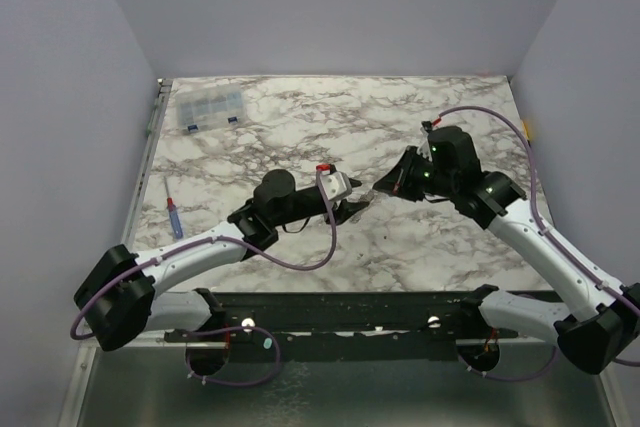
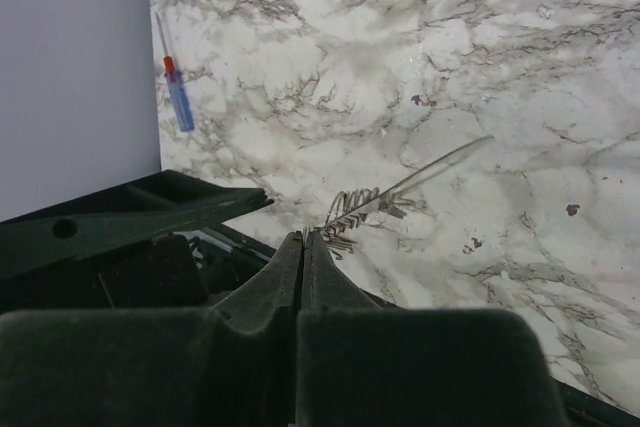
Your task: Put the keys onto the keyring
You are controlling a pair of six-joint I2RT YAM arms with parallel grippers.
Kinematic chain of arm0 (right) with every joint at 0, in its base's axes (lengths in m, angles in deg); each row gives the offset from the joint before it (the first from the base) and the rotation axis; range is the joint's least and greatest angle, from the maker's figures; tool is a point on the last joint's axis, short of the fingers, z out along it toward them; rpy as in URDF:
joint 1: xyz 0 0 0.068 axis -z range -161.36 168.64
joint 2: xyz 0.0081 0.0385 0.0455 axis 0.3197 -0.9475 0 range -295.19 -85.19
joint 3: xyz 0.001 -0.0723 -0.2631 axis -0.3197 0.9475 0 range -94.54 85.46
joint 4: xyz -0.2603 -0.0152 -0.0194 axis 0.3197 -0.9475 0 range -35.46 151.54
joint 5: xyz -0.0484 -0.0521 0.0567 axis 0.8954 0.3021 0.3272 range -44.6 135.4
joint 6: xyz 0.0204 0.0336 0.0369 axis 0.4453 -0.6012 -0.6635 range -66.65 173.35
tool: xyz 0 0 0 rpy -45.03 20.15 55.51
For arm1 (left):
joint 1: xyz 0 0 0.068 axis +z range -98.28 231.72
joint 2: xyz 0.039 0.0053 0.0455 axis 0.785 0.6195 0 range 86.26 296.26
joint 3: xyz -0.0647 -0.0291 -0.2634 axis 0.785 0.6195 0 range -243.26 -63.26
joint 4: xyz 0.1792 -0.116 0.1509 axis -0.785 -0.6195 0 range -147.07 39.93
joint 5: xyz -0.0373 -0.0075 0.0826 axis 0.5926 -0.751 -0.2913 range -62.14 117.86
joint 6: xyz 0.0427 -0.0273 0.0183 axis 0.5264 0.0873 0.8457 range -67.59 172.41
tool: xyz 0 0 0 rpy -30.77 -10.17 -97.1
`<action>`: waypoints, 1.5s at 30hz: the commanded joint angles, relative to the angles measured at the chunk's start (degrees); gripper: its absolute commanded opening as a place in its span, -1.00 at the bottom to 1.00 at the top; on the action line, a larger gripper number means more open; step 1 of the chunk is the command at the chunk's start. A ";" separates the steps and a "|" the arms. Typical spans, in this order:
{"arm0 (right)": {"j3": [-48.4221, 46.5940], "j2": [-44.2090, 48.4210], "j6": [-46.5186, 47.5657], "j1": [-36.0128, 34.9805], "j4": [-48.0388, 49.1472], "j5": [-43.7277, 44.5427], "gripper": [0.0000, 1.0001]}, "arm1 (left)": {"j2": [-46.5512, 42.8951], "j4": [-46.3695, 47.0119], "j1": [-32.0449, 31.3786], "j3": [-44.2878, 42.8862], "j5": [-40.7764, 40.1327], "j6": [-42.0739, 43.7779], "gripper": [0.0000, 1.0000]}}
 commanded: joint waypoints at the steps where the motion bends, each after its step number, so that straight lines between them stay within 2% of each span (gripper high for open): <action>1: -2.51 -0.27 4.81 -0.43 -1.88 -4.67 -0.99 | 2.80 6.39 -0.54 -1.25 0.79 -2.13 0.07; 10: -4.40 -0.81 8.23 -0.43 -3.92 -7.50 -0.99 | 6.64 10.63 -0.98 -1.80 -0.38 -3.37 0.03; 17: -5.38 -1.43 9.76 -0.40 -5.62 -9.15 -0.99 | 7.47 11.65 -1.54 -2.02 0.91 -1.99 -0.22; 19: -5.53 -1.52 9.92 -0.43 -5.86 -9.56 -0.99 | 7.60 11.76 -1.81 -2.10 1.23 -1.42 -0.38; 24: -6.65 -2.13 10.54 -0.43 -7.07 -9.95 -0.99 | 7.67 11.72 -2.41 -1.67 1.56 0.18 -0.96; 29: -8.23 -3.04 11.21 -0.38 -7.95 -9.46 -0.98 | 7.26 11.74 -2.70 -1.09 0.64 -0.10 -1.00; 31: -9.08 -3.22 11.50 -0.43 -8.34 -7.92 -0.62 | 7.05 11.87 -2.73 -1.10 -0.64 -1.69 -1.00; 32: -9.59 -3.28 11.62 -0.43 -8.45 -6.69 -0.38 | 6.97 12.52 -2.73 -1.00 -1.71 -3.17 -1.00; 33: -10.03 -3.07 11.64 -0.38 -8.42 -5.45 -0.02 | 6.92 13.83 -2.75 -0.89 -3.15 -5.27 -1.00; 34: -10.28 -2.69 11.72 -0.38 -8.03 -4.12 0.13 | 6.82 15.98 -2.74 -0.39 -4.55 -8.31 -1.00; 35: -10.28 -2.29 11.85 -0.36 -7.12 -3.73 0.21 | 6.77 18.25 -2.72 0.02 -5.48 -11.48 -1.00; 38: -10.15 -1.16 13.41 -0.42 -4.58 -3.36 0.24 | 6.27 22.41 -2.77 0.52 -4.93 -17.88 -1.00; 45: -10.72 2.78 26.74 -0.42 -0.34 -2.55 0.23 | 2.15 22.83 -2.46 1.62 -3.59 -28.37 -1.00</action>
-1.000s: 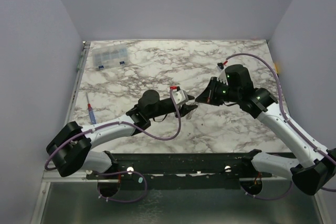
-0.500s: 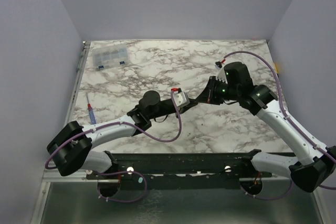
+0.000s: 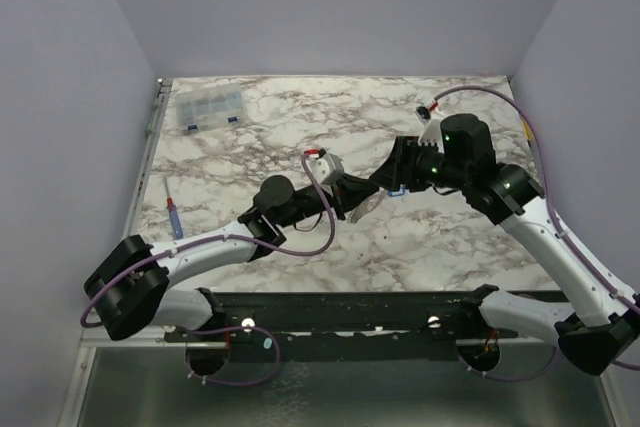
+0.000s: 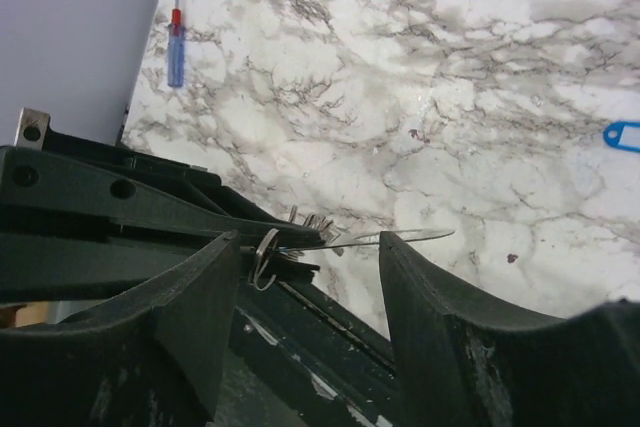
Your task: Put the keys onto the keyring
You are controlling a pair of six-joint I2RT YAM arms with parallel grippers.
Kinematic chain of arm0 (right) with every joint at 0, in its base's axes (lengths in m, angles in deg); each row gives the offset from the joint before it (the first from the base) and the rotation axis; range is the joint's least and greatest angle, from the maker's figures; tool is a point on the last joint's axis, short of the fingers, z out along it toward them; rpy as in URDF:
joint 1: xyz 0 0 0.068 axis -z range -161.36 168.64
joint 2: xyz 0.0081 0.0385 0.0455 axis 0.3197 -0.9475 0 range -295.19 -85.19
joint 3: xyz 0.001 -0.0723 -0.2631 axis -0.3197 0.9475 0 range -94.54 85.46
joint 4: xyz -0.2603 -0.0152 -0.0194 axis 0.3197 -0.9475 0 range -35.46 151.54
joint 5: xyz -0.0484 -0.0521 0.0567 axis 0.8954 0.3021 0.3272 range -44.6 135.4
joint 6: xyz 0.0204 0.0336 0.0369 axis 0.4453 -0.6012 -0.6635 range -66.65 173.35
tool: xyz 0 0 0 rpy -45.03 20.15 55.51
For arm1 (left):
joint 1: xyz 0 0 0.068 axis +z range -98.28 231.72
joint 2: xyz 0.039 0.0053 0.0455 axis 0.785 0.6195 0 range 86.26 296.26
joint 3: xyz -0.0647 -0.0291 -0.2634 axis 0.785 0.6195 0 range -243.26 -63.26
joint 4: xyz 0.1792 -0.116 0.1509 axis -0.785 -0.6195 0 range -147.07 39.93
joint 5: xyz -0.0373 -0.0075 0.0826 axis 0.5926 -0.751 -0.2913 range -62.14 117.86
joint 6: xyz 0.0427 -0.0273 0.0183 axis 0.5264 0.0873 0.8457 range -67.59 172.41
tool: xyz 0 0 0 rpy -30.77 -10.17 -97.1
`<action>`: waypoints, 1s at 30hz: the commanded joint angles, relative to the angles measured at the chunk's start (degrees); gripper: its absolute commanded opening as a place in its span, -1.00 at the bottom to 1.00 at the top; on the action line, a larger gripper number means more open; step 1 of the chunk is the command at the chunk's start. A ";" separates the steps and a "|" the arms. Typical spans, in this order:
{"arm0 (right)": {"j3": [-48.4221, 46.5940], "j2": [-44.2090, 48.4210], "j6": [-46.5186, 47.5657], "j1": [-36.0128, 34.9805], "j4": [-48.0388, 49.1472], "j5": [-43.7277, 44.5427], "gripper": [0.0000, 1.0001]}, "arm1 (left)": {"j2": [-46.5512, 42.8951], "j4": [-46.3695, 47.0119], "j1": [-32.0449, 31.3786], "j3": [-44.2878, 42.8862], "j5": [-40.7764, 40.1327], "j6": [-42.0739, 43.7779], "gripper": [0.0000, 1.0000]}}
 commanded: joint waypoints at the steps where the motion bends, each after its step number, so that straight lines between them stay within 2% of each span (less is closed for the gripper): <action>1: -1.64 4.39 10.49 -0.43 6.22 1.51 0.23 | -4.69 4.93 -0.07 2.31 0.13 -10.27 -1.00; 6: 1.63 9.85 12.33 -0.43 15.40 -1.61 0.22 | -7.00 5.02 -0.02 5.48 -10.03 -19.29 -1.00; 9: 3.90 9.91 10.75 -0.42 19.15 -5.25 0.17 | -7.81 5.03 -0.07 7.23 -21.05 -24.56 -1.00; 11: 4.23 8.54 8.63 -0.42 20.09 -4.60 0.12 | -8.06 5.03 -0.05 8.02 -25.55 -26.17 -1.00; 19: 4.12 2.51 2.50 -0.81 20.07 0.48 0.02 | -7.86 5.99 -0.07 8.26 -31.69 -26.47 -1.00; 24: 6.04 0.06 5.91 -1.81 24.50 -0.79 0.01 | -7.94 7.67 -0.04 9.11 -33.20 -27.35 -1.00; 26: 8.11 0.86 8.89 -1.83 27.53 -0.82 0.11 | -8.62 9.26 -0.08 9.68 -32.75 -27.85 -1.00; 28: 10.03 2.48 11.73 -1.83 29.63 -0.76 0.30 | -9.78 10.54 -0.07 10.27 -32.48 -28.38 -1.00; 29: 10.54 3.33 13.46 -1.83 30.08 -0.68 0.49 | -10.62 10.71 -0.07 10.42 -32.52 -28.44 -1.00; 30: 11.05 3.98 14.74 -1.79 30.22 -1.04 0.60 | -11.45 10.69 -0.04 10.69 -33.02 -28.74 -1.00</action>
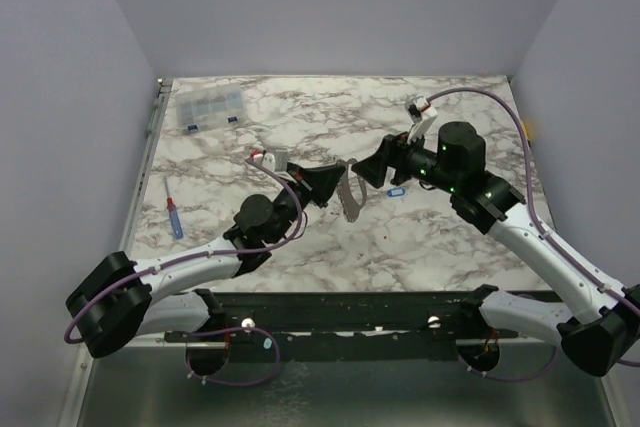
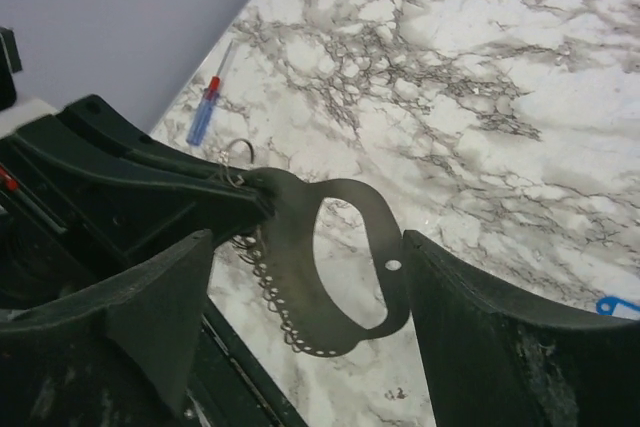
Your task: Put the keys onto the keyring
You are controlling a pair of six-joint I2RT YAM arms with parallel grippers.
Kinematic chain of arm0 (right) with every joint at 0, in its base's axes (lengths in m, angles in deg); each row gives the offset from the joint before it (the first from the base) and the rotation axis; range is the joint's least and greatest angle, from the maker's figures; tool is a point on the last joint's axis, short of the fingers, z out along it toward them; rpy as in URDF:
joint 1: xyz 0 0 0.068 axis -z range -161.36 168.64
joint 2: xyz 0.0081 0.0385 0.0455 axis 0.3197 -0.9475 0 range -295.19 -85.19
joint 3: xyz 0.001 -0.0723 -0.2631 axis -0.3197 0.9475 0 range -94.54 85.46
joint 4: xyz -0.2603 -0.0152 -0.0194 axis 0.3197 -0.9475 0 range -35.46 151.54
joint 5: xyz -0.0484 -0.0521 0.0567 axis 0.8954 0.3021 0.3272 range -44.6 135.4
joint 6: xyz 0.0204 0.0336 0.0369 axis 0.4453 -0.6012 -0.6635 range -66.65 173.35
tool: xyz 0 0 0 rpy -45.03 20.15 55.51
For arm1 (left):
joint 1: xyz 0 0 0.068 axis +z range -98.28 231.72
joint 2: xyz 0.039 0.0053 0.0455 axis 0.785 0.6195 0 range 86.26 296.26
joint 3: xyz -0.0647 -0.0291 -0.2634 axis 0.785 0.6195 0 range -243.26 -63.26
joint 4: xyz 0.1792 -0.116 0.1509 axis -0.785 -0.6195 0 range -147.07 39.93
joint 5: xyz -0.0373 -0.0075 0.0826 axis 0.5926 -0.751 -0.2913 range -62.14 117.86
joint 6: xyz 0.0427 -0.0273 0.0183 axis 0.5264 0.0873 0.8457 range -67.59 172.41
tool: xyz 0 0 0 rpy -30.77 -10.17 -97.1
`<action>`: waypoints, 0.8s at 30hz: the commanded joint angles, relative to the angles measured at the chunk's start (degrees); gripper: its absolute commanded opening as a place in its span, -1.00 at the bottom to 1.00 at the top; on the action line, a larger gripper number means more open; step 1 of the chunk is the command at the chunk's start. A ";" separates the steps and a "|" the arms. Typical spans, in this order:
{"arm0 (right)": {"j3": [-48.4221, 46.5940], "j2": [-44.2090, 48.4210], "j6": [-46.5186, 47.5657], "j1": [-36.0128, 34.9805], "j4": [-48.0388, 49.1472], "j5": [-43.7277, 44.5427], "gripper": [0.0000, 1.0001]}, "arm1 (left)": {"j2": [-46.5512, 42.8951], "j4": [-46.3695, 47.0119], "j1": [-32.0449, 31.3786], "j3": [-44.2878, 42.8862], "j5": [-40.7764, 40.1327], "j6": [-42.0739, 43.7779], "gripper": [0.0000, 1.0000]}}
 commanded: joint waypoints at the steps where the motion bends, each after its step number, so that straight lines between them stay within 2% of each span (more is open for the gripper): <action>1: 2.11 3.55 7.93 -0.32 5.02 -0.81 0.75 | -5.05 5.10 0.00 1.50 -3.36 -2.63 -1.00; 6: 1.49 1.44 10.23 -0.33 4.12 -12.30 0.99 | -8.59 5.10 0.05 4.84 -14.92 -11.79 -1.00; 8: 2.34 0.14 11.44 -0.47 4.72 -12.81 1.00 | -8.79 5.02 0.04 5.38 -18.26 -14.84 -1.00; 14: 6.12 -0.28 19.63 -4.21 13.49 -5.22 1.00 | -7.11 4.92 0.04 4.05 -25.12 -20.31 -1.00; 19: 7.03 -4.78 30.68 -11.88 19.96 4.95 1.00 | -5.29 4.83 0.03 2.76 -29.86 -22.04 -1.00; 24: 8.45 -8.81 35.10 -13.55 27.72 9.98 1.00 | -5.18 4.83 0.06 2.65 -31.68 -24.34 -1.00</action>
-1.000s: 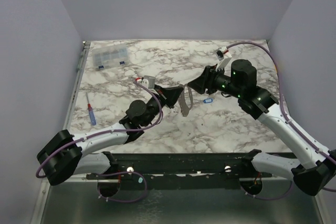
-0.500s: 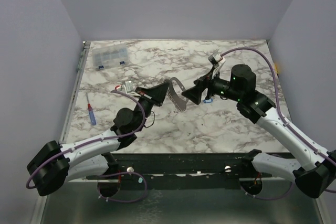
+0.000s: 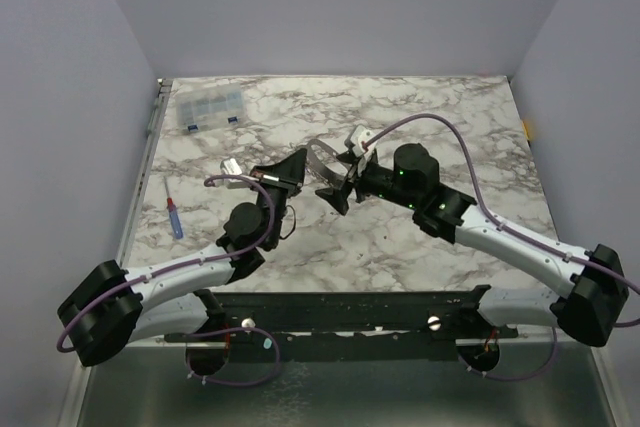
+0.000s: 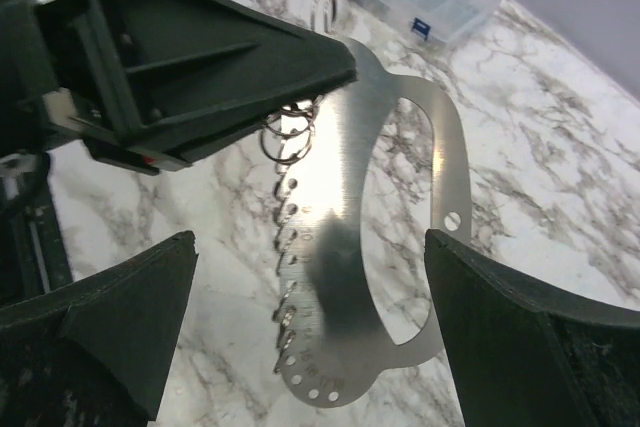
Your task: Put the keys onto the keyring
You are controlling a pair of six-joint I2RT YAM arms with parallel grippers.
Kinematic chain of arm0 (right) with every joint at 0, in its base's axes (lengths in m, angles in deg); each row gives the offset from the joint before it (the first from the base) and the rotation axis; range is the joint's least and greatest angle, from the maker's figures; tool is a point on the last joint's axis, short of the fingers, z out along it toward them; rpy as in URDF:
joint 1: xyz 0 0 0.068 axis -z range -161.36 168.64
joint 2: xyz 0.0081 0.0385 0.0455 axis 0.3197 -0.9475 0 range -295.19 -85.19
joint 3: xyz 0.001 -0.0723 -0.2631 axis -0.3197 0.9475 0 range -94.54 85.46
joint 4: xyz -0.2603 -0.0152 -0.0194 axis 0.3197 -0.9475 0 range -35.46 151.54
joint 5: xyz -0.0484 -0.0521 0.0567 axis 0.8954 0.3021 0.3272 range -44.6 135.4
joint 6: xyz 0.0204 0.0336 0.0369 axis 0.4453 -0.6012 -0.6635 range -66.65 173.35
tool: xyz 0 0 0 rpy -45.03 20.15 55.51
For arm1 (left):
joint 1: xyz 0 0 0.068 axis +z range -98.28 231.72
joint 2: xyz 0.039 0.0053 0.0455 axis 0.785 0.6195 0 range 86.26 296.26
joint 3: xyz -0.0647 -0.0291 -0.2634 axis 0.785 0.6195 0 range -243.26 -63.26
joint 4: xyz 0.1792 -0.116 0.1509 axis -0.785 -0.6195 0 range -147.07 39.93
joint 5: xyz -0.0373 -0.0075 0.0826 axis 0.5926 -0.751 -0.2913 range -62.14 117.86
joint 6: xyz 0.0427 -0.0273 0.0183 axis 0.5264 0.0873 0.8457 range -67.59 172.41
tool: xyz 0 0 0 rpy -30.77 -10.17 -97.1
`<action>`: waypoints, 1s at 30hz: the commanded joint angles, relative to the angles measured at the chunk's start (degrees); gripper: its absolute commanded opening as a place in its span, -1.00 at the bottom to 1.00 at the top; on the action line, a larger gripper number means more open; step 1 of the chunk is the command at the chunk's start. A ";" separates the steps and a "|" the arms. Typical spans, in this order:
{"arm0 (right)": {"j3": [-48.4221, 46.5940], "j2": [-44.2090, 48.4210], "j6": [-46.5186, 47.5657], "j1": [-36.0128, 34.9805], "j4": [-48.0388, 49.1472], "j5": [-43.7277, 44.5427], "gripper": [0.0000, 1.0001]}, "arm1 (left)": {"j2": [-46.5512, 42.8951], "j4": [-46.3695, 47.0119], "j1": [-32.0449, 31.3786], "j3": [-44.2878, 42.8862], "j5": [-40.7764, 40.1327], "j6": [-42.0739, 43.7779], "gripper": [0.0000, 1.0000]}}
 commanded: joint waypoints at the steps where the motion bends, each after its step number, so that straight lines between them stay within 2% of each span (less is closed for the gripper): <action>1: 1.17 -3.27 7.94 -0.59 9.13 8.55 1.00 | -0.52 1.82 -0.01 -1.55 -4.56 -3.85 -1.00; 7: 0.69 -8.37 13.63 -2.23 15.40 12.69 0.96 | -1.87 1.60 -0.04 -0.83 -4.97 -7.12 -1.00; 10: 1.25 -9.96 16.63 -3.59 21.11 17.77 0.91 | -1.97 1.26 -0.03 -0.57 -4.87 -9.63 -1.00; 15: 1.88 -14.02 25.53 -6.11 28.96 22.38 0.89 | -2.14 -0.52 -0.05 -1.11 -4.10 -13.35 -1.00; 18: 2.90 -16.98 29.51 -6.98 35.21 25.62 0.76 | -2.35 -1.90 -0.08 -1.50 -3.58 -15.43 -1.00; 21: 4.10 -18.88 32.07 -7.54 40.35 28.32 0.39 | -3.17 -4.50 -0.03 -1.85 -2.91 -16.92 -1.00; 25: 5.40 -18.87 35.64 -8.97 43.72 29.47 -0.34 | -4.83 -7.52 -0.11 -1.72 -2.44 -17.80 -1.00; 27: 5.51 -17.74 36.83 -9.71 42.21 28.79 -0.79 | -5.26 -8.07 -0.05 -1.47 -2.15 -17.34 -1.00; 28: 5.35 -17.09 36.94 -9.93 40.97 28.92 -0.95 | -5.44 -8.16 -0.08 -1.24 -2.02 -17.06 -0.91; 30: 5.74 -15.95 37.28 -10.28 40.64 29.54 -0.99 | -6.12 -8.28 -0.09 -0.37 -1.44 -16.51 -0.61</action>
